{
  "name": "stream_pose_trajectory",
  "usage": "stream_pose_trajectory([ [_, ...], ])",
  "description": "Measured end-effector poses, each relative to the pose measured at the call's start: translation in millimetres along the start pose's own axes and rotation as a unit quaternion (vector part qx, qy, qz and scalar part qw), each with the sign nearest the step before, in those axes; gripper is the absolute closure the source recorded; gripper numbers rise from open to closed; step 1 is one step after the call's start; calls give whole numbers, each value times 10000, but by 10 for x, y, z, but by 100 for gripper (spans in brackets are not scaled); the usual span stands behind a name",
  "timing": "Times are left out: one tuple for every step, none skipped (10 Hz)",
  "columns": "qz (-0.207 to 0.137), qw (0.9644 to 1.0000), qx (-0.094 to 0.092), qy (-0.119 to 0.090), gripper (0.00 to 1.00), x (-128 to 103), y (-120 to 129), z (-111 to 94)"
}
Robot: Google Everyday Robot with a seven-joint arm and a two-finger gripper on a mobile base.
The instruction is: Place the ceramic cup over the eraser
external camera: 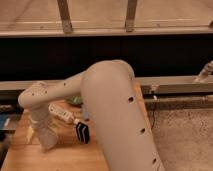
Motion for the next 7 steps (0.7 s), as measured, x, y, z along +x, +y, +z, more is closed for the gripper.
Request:
stream_pose_trajectory([
  [-6,10000,-22,4,20,-11,9,25],
  [-14,10000,-32,12,20,-18,20,41],
  [-22,10000,-34,14,20,-29,32,50],
  [-33,10000,-12,23,23,-37,33,58],
  [-60,10000,49,44,32,-38,47,55],
  [-75,9999,101,66,42,-38,66,54],
  [-78,9998,141,78,52,-44,78,50],
])
